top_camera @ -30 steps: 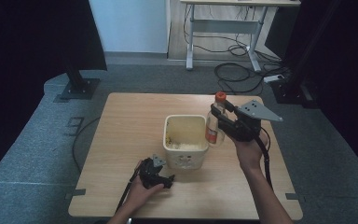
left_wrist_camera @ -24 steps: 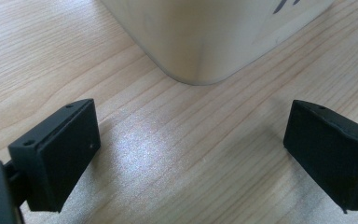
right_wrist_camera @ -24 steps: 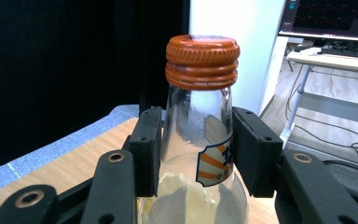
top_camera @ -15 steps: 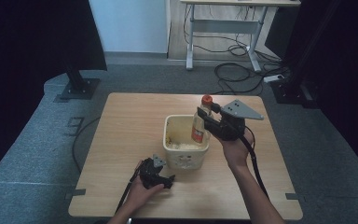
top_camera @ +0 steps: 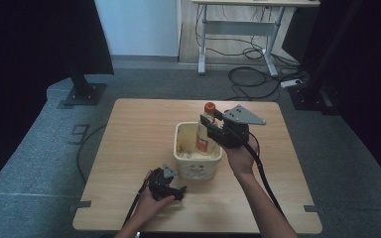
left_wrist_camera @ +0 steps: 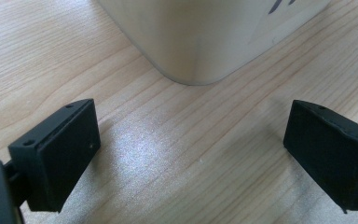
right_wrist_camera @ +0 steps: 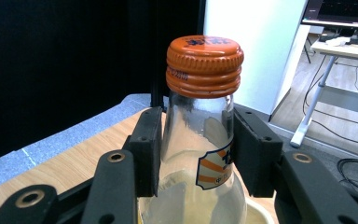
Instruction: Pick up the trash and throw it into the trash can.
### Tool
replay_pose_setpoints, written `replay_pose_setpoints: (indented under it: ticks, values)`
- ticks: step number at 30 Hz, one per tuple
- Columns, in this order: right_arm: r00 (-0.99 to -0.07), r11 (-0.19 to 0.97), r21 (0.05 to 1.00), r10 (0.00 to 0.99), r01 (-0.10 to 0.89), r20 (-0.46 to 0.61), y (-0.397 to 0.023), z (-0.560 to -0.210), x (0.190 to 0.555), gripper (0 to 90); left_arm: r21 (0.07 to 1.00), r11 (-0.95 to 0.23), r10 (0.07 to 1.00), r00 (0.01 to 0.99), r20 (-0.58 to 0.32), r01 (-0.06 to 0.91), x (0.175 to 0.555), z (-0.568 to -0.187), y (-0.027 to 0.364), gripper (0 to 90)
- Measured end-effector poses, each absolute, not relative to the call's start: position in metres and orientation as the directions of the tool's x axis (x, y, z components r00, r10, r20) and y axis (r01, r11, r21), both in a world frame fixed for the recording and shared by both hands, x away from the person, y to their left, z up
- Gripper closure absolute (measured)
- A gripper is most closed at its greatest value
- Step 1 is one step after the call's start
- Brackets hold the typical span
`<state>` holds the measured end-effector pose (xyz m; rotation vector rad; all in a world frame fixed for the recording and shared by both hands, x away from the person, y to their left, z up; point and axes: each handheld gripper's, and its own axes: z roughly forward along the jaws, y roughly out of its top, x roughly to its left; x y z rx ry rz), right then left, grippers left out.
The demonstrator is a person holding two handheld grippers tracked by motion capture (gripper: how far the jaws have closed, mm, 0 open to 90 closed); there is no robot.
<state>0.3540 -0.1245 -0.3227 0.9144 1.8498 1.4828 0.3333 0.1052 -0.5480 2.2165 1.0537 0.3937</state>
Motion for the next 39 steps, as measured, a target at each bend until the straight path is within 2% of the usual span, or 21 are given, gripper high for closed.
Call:
replay_pose_setpoints:
  ticks: [9,26,31,39]
  values:
    - [-0.585,0.18,0.968,0.81,0.177,-0.044,-0.117,-0.339,0.365,55.8,0.663,-0.474,0.771,0.637,-0.006,0.58,0.333,-0.548,0.105,3.6]
    - [-0.582,0.235,0.925,0.813,0.299,-0.019,-0.11,-0.412,0.387,55.9,0.665,-0.472,0.772,0.636,-0.005,0.578,0.333,-0.548,0.105,3.6]
    - [-0.583,0.254,0.912,0.812,0.323,-0.02,-0.11,-0.424,0.387,55.8,0.666,-0.472,0.772,0.635,-0.004,0.577,0.333,-0.548,0.105,3.6]
    - [-0.597,0.257,0.918,0.802,0.303,-0.027,-0.116,-0.426,0.382,55.2,0.665,-0.473,0.771,0.637,-0.006,0.578,0.333,-0.548,0.104,3.4]
